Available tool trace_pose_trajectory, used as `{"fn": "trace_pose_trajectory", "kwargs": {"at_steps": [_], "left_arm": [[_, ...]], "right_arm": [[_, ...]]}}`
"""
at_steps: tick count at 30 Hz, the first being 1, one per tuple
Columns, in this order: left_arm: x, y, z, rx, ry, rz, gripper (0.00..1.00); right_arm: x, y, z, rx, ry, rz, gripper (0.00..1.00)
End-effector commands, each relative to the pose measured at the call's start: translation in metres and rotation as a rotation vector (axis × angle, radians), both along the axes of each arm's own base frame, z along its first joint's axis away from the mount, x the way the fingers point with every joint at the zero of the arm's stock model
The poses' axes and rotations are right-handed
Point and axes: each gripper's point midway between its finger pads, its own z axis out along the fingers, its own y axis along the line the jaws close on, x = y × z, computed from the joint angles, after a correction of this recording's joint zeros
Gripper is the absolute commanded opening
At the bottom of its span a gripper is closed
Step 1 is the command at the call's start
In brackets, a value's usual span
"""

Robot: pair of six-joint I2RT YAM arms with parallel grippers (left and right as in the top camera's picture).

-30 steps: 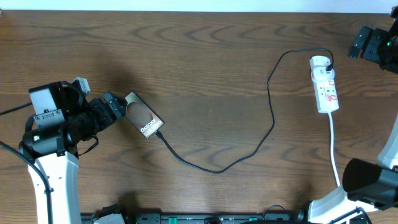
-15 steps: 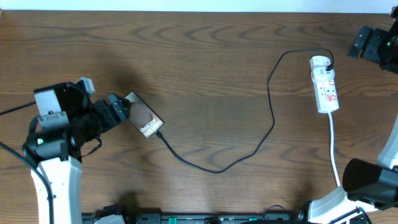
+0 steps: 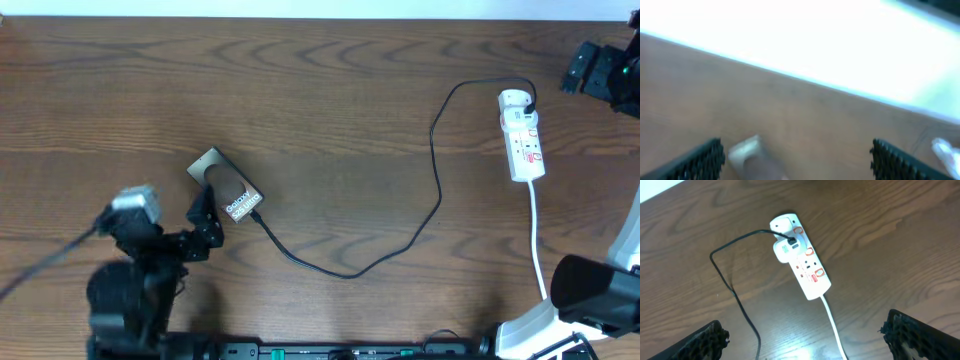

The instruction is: Plug charger to phone and switch on socket

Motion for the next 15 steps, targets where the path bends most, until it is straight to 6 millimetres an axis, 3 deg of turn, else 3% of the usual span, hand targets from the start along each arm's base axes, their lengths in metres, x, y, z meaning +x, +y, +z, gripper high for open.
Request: {"fn": "trace_pose_trajectory", "kwargs": {"at_steps": [1,7,15], "left_arm": [[0.002,0.015,-0.013,0.01,-0.144,0.073,0.91],[0.005,0.032,-0.027,0.014,-0.339,0.145,0.91],[0.011,0.04,-0.084,0.018,-0.219,0.173,0.92]], "right_arm": [[0.0,0.0,0.0,-0.002,0.001,-0.013,0.99],[0.0,0.0,0.0,-0.002,0.001,-0.013,0.99],[0.0,0.0,0.0,-0.002,0.001,-0.013,0.99]]}}
